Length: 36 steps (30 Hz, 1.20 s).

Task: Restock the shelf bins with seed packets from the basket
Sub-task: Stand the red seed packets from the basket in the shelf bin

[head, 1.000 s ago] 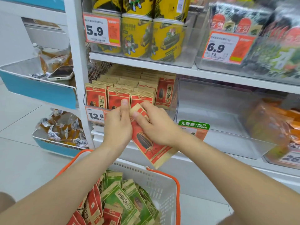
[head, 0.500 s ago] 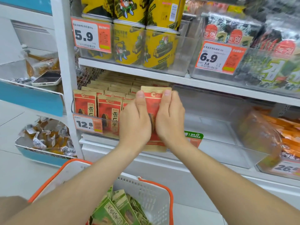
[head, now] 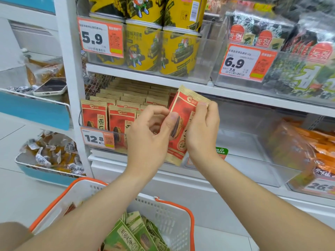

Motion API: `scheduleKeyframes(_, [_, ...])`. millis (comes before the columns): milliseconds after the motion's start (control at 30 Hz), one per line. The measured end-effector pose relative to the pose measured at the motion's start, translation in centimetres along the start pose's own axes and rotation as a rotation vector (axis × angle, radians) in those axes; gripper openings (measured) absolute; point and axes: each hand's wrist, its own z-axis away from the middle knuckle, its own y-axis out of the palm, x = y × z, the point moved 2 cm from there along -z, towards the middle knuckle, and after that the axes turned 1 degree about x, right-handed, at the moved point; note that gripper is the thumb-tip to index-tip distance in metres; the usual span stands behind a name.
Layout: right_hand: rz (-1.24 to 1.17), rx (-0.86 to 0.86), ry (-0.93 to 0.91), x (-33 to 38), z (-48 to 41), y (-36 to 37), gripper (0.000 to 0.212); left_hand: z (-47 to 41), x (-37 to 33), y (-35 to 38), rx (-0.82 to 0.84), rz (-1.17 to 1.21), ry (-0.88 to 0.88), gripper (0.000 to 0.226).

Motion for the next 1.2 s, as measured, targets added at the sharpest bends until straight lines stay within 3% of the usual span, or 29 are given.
scheduleKeyframes(33, [0.013, 0.039, -0.062, 0.4, -0.3, -0.5, 0.004, -0.5, 0.3, -0.5, 0.029, 0.001, 0.011, 0.011])
scheduleKeyframes(100, [0.086, 0.137, -0.286, 1.1, -1.1, -1.5, 0.033, -1.4, 0.9, -1.7, 0.077, -0.084, 0.044, 0.010])
scheduleKeyframes(167, [0.270, 0.330, -0.561, 1.0, -1.7, -2.0, 0.037, -1.7, 1.2, -2.4, 0.146, -0.132, 0.038, 0.007])
scheduleKeyframes(200, [0.339, 0.462, -0.613, 0.8, -1.7, -2.1, 0.033, -1.7, 1.2, -2.6, 0.191, -0.147, 0.032, 0.006])
scheduleKeyframes(267, [0.385, 0.697, -0.490, 0.1, -1.7, -2.1, 0.025, -1.7, 1.3, -2.9, 0.265, -0.203, 0.039, 0.007])
scheduleKeyframes(333, [0.363, 0.791, -0.371, -0.7, -1.7, -2.1, 0.021, -1.9, 1.3, -3.5, 0.253, -0.229, 0.028, 0.011])
scheduleKeyframes(467, [0.245, 0.787, -0.282, -0.7, -2.4, -2.3, 0.015, -2.2, 1.6, -4.6, 0.106, -0.163, -0.044, 0.031])
scheduleKeyframes(600, [0.159, 0.678, -0.153, -0.9, -2.8, -2.5, 0.021, -2.2, 2.3, -4.5, 0.192, -0.003, -0.225, 0.025])
scheduleKeyframes(700, [0.146, 0.720, -0.127, -0.9, -3.0, -2.6, 0.013, -2.3, 2.4, -4.5, 0.172, 0.064, -0.316, 0.023])
scheduleKeyframes(800, [0.200, 0.811, -0.153, -0.7, -2.8, -2.5, 0.011, -2.3, 2.2, -4.3, 0.198, 0.069, -0.344, 0.024])
scheduleKeyframes(1033, [0.085, 0.734, -0.020, -0.8, -2.7, -2.3, 0.008, -2.0, 2.0, -3.5, 0.150, 0.081, -0.382, 0.017])
scheduleKeyframes(1200, [0.066, 0.659, 0.035, -0.6, -2.9, -2.7, 0.052, -2.3, 2.5, -3.6, 0.065, 0.257, -0.436, 0.019])
